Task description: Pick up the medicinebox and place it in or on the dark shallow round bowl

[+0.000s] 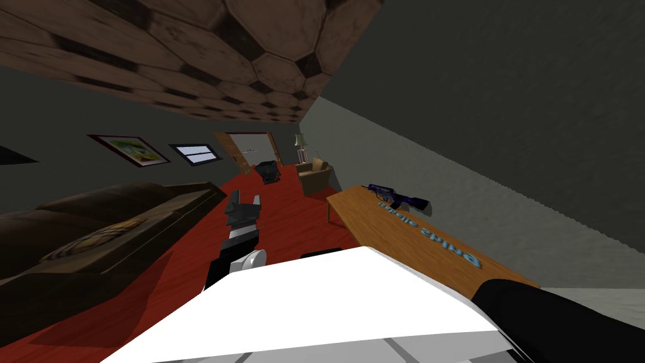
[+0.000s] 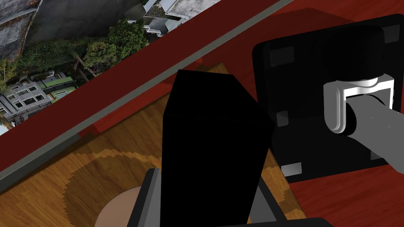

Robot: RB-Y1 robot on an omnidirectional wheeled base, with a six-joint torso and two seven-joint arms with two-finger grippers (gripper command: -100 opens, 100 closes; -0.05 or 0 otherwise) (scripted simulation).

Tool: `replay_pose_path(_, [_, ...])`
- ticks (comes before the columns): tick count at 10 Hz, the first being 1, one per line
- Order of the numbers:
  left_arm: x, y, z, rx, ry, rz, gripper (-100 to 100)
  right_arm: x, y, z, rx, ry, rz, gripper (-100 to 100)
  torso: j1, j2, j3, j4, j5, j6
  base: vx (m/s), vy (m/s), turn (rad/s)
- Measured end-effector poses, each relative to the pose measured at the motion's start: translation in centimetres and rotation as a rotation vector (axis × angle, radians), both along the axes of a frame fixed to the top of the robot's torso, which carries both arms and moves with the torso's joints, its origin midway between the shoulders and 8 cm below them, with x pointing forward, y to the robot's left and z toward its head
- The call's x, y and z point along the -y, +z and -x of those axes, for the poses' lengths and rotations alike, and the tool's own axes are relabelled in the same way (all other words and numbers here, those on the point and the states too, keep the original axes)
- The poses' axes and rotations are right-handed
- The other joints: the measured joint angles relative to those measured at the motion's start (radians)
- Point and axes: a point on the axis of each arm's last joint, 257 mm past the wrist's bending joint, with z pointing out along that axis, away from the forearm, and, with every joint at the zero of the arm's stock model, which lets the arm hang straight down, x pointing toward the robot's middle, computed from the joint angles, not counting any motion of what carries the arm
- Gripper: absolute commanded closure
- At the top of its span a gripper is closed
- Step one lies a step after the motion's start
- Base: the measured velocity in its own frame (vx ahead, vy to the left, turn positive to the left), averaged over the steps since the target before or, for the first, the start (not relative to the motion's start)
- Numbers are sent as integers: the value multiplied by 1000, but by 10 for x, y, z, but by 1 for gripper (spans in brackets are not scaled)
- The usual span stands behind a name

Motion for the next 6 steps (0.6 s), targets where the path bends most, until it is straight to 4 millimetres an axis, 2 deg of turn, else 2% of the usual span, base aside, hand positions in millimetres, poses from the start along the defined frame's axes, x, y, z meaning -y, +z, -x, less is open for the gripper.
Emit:
replay_pose_path(3, [0, 0, 0, 0, 0, 0, 0, 18, 15, -19, 12, 50, -3, 100, -2, 0, -1, -2, 3, -2, -17, -24, 10])
replay_pose_path(6, [0, 0, 0, 0, 0, 0, 0, 35, 24, -53, 52, 104, -15, 100, 0, -4, -4, -3, 5, -6, 19, -17, 43])
